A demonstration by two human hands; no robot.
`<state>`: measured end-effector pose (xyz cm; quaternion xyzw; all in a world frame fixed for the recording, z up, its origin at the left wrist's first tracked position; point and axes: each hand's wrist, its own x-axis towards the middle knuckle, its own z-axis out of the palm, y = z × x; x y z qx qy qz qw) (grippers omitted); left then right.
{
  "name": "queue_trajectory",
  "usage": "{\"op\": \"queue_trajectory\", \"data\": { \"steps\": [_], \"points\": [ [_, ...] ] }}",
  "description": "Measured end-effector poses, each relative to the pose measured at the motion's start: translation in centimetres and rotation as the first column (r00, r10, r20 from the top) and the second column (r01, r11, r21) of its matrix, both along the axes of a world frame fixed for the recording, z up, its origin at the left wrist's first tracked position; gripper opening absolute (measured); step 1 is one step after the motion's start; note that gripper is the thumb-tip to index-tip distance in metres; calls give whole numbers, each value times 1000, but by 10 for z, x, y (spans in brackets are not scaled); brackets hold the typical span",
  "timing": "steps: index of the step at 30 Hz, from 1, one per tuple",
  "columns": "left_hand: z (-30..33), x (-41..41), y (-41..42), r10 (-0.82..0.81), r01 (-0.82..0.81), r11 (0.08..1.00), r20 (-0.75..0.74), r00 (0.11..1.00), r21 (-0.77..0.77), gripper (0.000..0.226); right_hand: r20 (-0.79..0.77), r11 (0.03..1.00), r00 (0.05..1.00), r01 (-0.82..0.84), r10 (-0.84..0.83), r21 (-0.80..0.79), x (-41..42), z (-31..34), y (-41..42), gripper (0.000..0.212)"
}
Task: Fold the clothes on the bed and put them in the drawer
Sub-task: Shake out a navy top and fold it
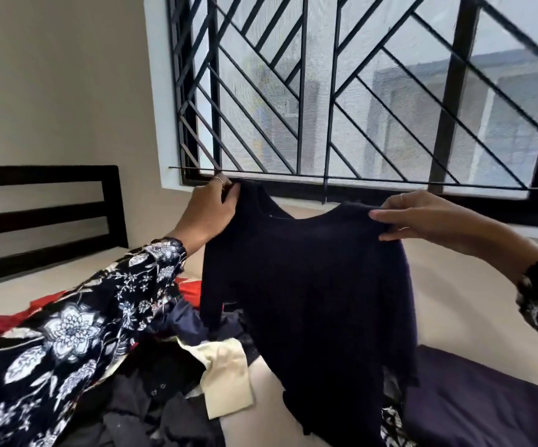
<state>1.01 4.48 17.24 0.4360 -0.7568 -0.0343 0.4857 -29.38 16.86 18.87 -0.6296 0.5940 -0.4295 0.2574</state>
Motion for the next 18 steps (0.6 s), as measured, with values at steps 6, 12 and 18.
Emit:
{"op": "queue_trajectory", "data": {
  "steps": [6,12,18],
  "points": [
    [-9,25,2,112,-17,986,579,808,-168,85,-235,998,970,47,-57,-47,-24,-3,5,4],
    [-7,30,-6,144,-24,970,494,857,-241,19,-341,960,903,206,-261,-190,-29,0,-2,8],
    [9,25,-12,81,-3,979,376,923,-204,22,-494,929,795,229,-352,-292,-23,14,4,13]
  ]
}}
